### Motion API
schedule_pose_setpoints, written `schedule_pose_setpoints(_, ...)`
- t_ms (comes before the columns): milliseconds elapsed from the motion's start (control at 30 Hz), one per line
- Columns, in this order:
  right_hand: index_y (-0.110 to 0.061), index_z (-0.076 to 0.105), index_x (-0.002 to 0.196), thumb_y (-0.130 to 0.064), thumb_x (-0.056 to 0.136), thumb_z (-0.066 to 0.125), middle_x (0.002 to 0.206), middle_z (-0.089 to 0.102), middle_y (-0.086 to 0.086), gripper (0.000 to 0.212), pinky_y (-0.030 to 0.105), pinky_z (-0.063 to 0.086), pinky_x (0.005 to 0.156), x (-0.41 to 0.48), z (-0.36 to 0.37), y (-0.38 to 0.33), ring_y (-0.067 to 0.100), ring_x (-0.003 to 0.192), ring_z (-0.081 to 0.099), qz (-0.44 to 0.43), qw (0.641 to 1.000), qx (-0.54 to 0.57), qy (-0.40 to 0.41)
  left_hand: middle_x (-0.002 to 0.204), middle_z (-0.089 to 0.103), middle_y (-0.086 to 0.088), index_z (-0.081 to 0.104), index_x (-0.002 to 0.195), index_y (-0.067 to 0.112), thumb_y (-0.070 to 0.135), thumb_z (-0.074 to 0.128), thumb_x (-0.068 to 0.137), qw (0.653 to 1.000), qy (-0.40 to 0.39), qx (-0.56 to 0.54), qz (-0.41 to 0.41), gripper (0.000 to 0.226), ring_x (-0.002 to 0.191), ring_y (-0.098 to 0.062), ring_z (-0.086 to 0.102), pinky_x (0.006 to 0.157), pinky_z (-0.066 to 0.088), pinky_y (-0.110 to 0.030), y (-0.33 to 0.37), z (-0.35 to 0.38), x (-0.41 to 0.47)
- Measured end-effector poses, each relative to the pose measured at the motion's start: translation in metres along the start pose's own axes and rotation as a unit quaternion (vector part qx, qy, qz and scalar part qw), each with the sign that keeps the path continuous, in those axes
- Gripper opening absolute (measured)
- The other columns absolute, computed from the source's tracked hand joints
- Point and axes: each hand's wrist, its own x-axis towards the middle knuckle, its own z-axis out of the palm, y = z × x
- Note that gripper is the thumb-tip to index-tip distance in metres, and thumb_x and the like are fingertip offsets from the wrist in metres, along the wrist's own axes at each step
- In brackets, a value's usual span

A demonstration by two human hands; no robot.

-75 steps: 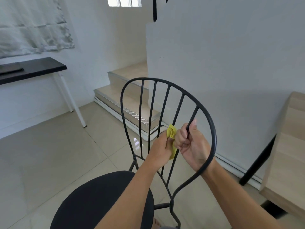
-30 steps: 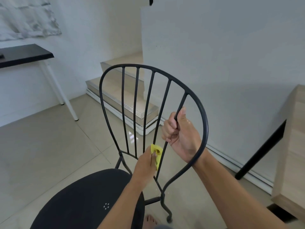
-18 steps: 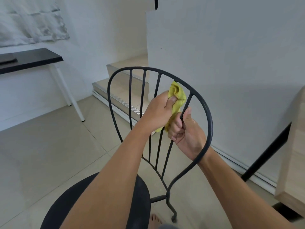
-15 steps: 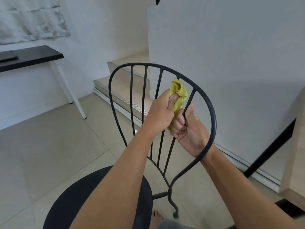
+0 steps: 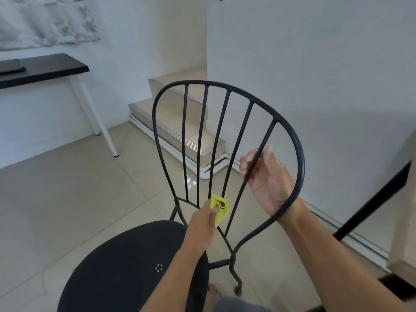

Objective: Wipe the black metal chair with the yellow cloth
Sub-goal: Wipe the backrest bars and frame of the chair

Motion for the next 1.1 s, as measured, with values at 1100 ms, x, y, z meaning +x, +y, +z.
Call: schedule_pose_setpoints(1100,-0.019,0.025,0.046,-0.033,0.108,0.013,0.041,0.017,-0.005,0.064,0.025,0.008,0.044,-0.056,0.019,-0.041,0.008,0.04,0.01,0.044,0.993,-0.012,0.109,0.076,0.055,-0.015,0.051,0.095,0.005,0.024,0.034,0.104,0.978,0.05,-0.087,0.183,0.026,0.065,-0.021,0.049,0.059,0.037,-0.03,0.189,-0.063,0.039)
